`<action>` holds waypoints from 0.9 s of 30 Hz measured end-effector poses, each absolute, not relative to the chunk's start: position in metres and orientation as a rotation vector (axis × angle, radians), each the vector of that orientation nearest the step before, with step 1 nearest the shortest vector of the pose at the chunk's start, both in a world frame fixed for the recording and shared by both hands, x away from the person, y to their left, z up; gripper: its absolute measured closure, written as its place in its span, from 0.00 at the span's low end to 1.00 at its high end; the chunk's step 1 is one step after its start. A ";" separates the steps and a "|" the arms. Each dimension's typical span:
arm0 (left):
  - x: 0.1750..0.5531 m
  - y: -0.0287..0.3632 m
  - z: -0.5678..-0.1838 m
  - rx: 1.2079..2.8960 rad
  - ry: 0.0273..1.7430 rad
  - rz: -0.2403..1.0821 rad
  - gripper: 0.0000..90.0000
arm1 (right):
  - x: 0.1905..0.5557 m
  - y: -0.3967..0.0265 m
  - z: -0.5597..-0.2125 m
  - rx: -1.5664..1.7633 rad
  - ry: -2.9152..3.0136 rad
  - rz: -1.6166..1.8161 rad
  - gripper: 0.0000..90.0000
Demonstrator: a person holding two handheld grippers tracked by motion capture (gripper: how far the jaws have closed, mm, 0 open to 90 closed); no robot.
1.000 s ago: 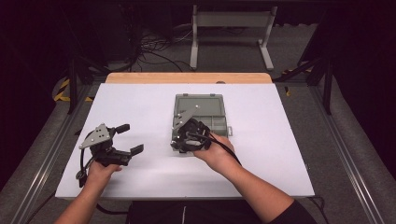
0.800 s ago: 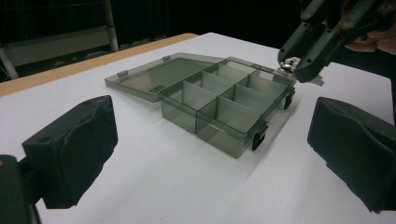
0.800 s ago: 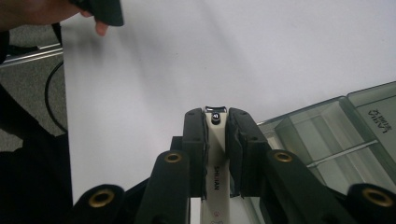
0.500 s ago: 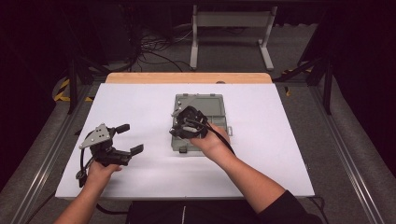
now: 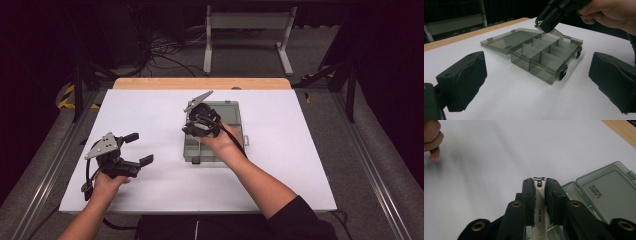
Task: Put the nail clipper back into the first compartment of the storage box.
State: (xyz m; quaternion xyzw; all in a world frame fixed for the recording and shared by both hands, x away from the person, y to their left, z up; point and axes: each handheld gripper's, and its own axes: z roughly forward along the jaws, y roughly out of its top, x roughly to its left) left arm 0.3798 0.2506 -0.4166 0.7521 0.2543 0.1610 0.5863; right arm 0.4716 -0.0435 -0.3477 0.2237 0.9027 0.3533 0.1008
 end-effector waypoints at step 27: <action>0.380 0.250 -0.417 1.748 0.594 0.375 0.03 | 0.507 -0.041 -0.359 0.775 2.593 1.040 0.87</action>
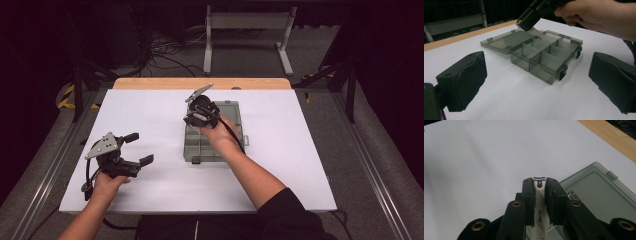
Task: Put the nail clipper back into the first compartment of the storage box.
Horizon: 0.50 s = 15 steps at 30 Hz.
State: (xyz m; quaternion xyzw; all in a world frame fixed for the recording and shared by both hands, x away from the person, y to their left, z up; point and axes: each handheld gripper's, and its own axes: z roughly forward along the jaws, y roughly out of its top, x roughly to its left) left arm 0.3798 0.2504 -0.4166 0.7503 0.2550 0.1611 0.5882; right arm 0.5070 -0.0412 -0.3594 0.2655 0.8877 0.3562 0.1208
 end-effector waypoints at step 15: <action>0.380 0.251 -0.416 1.745 0.597 0.374 0.03 | 0.514 -0.033 -0.376 0.802 2.598 1.065 0.87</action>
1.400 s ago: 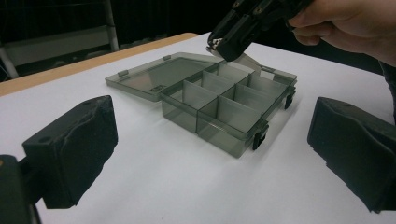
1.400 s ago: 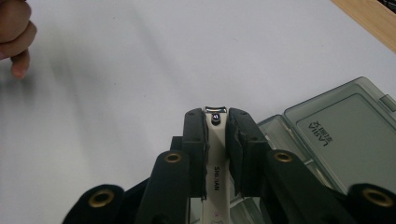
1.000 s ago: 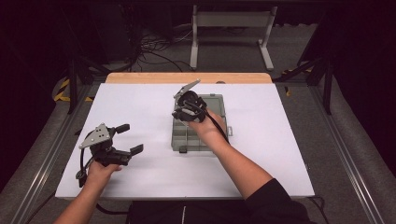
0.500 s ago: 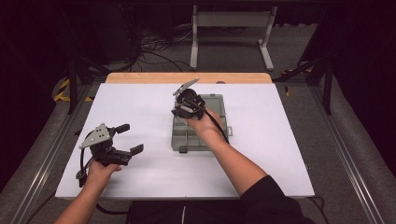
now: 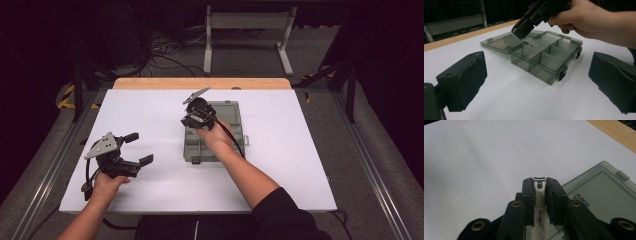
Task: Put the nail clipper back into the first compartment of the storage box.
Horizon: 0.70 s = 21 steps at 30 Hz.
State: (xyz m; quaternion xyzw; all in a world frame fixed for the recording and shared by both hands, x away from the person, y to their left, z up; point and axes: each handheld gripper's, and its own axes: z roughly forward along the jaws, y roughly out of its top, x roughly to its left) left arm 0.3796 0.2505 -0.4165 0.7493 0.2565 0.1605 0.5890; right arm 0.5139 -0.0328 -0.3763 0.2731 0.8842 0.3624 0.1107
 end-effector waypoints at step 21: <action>0.379 0.250 -0.416 1.754 0.594 0.374 0.03 | 0.519 -0.036 -0.398 0.866 2.619 1.018 0.87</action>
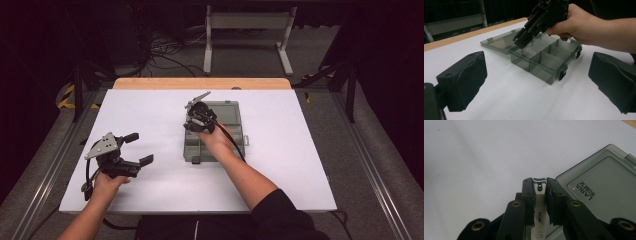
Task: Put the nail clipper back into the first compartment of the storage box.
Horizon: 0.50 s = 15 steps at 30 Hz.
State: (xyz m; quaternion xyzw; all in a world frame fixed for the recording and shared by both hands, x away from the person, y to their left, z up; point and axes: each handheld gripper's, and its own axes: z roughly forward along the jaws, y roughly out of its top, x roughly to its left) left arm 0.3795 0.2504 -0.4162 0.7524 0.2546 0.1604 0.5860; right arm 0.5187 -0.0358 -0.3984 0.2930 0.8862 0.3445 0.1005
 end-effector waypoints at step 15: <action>0.380 0.250 -0.417 1.746 0.594 0.369 0.03 | 0.520 -0.038 -0.406 0.928 2.640 0.988 0.86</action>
